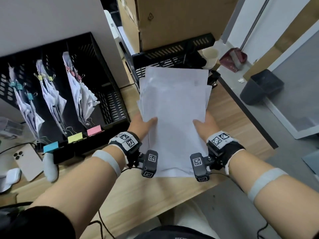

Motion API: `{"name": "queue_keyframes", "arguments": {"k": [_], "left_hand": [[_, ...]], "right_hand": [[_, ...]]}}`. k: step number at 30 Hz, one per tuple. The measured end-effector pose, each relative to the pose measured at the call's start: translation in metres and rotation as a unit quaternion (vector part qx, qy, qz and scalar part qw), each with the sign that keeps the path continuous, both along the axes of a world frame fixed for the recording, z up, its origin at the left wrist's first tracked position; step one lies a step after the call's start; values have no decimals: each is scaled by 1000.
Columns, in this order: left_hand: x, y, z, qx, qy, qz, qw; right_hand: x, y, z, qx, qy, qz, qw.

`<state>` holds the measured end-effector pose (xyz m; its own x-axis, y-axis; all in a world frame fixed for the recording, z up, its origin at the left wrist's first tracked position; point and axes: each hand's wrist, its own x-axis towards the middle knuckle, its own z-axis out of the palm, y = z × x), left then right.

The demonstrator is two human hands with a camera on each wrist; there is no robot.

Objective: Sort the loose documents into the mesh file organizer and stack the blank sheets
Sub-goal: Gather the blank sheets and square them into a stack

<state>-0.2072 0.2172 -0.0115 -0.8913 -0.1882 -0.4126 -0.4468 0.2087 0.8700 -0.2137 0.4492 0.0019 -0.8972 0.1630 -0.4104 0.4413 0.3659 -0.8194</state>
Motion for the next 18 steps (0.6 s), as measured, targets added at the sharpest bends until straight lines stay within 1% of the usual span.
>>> {"name": "queue_keyframes", "arguments": {"k": [2,4,6,7,9,12,14,16,18], "left_hand": [[-13,0,30,53,72,30,996],[-21,1,57,104,143,36,983],[-20,-1,71,132,188,25,973],[-17,-1,74,135,197,17,971],[-8,-3,66,128,189,-4,974],[3,-3,38,145,124,-38,981],[5,-1,24,162,102,-45,981],[5,4,21,154,112,-32,981],[2,6,27,146,137,-10,980]], "right_hand": [[-14,-3,34,-4,93,-9,996],[-20,-4,60,-9,167,-16,986],[-18,-5,74,-18,218,-19,976],[-14,-4,72,-27,224,-25,974],[-2,-3,61,-44,203,-47,977],[17,0,34,-62,147,-90,983],[20,-1,26,-70,128,-102,984],[15,-5,28,-75,118,-105,985],[9,-9,38,-81,118,-105,984]]}}
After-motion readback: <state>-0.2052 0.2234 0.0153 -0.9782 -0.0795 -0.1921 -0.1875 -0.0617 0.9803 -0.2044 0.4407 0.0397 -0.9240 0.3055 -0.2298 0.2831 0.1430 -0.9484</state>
